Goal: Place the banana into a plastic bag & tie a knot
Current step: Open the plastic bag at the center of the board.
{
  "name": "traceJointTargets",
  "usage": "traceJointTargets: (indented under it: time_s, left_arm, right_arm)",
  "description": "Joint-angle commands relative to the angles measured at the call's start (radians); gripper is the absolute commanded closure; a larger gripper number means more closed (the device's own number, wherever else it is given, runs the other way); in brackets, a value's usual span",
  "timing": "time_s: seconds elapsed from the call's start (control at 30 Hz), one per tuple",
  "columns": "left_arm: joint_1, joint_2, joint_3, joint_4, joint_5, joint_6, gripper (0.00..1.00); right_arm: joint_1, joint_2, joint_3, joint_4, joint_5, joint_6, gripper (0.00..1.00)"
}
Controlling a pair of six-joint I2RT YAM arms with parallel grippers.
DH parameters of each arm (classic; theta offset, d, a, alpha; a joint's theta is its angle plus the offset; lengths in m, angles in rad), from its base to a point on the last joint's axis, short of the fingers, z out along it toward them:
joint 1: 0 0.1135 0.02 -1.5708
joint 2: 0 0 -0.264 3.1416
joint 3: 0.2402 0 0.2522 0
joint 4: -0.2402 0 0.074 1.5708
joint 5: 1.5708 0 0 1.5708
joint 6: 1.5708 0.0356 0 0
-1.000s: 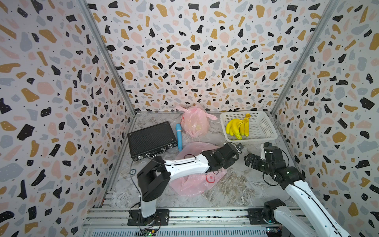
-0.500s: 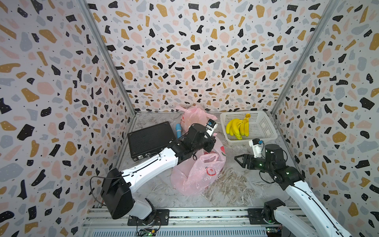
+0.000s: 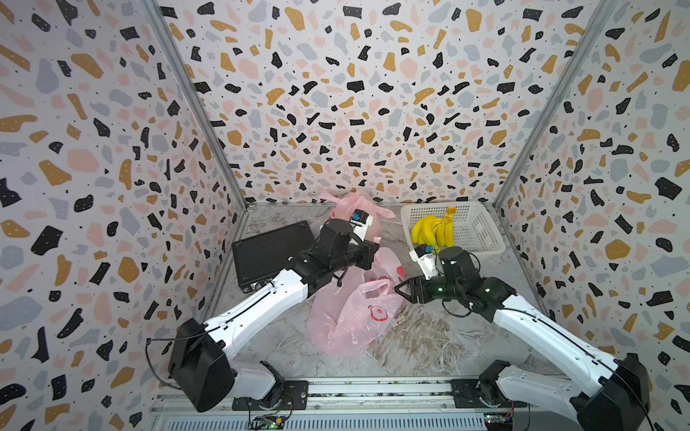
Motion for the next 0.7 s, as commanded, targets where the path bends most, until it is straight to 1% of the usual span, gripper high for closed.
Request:
traceJointTargets:
  time_s: [0.0,0.2,0.27,0.3,0.33,0.4,0.43,0.57,0.67]
  left_arm:
    - [0.012,-0.028,-0.016,0.042,0.034,-0.032,1.0]
    - [0.028,-0.034,-0.031,0.056,0.045,-0.045,1.0]
    - [0.032,-0.033,-0.032,0.056,0.048,-0.046,1.0]
    - [0.033,-0.032,-0.032,0.057,0.049,-0.047,1.0]
    - [0.035,-0.033,-0.034,0.055,0.049,-0.047,1.0]
    - [0.04,-0.035,-0.035,0.055,0.048,-0.05,1.0]
    - [0.042,-0.037,-0.038,0.054,0.047,-0.052,1.0]
    - [0.061,-0.037,-0.043,0.053,0.039,-0.074,1.0]
    - [0.079,-0.038,-0.048,0.062,0.042,-0.098,1.0]
  right_arm:
    - [0.021,0.04,0.062,0.007,0.019,-0.019,0.35]
    - [0.07,0.136,0.131,0.005,0.013,-0.019,0.36]
    - [0.085,0.148,0.151,-0.016,0.031,-0.03,0.37]
    - [0.092,0.146,0.163,-0.043,0.067,-0.04,0.37]
    - [0.1,0.141,0.179,-0.076,0.127,-0.054,0.36]
    - [0.106,0.122,0.203,-0.133,0.221,-0.075,0.32]
    - [0.107,0.11,0.211,-0.152,0.247,-0.085,0.3]
    - [0.126,0.069,0.235,-0.164,0.227,-0.093,0.28]
    - [0.154,0.075,0.246,-0.147,0.174,-0.071,0.28]
